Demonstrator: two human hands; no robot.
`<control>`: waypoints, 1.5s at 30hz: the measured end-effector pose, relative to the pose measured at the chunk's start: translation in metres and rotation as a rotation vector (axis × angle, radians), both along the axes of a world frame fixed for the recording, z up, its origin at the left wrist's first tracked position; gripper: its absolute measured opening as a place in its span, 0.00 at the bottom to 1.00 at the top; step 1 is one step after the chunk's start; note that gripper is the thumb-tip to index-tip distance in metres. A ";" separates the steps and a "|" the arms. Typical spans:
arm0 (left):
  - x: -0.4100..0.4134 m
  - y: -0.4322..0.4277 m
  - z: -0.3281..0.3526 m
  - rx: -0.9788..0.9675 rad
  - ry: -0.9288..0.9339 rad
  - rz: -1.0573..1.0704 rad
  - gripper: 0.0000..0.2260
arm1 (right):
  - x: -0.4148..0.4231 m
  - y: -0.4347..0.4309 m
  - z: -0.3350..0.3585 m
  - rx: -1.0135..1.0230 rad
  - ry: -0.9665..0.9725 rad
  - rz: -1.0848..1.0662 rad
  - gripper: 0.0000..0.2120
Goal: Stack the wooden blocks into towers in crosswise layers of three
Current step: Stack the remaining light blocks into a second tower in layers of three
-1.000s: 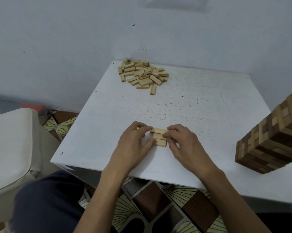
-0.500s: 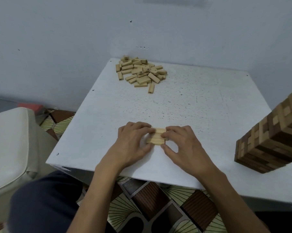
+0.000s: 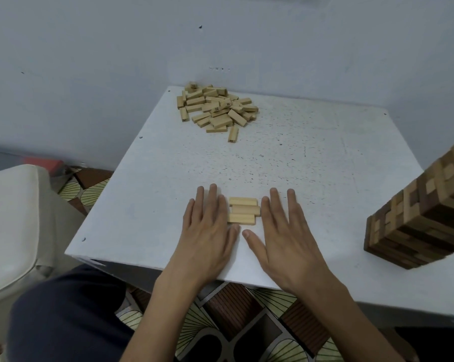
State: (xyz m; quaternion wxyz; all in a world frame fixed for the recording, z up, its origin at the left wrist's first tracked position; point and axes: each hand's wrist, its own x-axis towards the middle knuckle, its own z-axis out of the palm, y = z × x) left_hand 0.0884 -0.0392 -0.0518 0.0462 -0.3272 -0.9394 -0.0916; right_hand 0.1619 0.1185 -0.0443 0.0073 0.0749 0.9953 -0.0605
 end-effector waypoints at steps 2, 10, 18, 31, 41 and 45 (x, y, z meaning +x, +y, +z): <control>0.001 0.003 -0.004 -0.001 0.039 0.012 0.27 | -0.002 -0.003 0.000 -0.016 0.007 0.013 0.41; 0.001 0.008 -0.011 0.002 0.122 0.022 0.25 | -0.006 -0.005 0.001 -0.040 0.006 0.017 0.40; 0.000 0.009 -0.014 0.003 0.130 0.037 0.26 | -0.007 -0.004 -0.005 -0.042 0.048 0.014 0.37; 0.000 0.007 -0.009 -0.052 0.035 0.035 0.28 | -0.005 -0.004 0.005 -0.032 -0.072 0.010 0.41; -0.019 -0.007 0.016 0.066 -0.221 0.040 0.38 | -0.023 0.008 0.030 -0.271 0.030 -0.051 0.27; -0.045 -0.006 0.018 0.206 -0.099 -0.008 0.28 | -0.057 0.012 0.037 -0.292 0.196 -0.026 0.21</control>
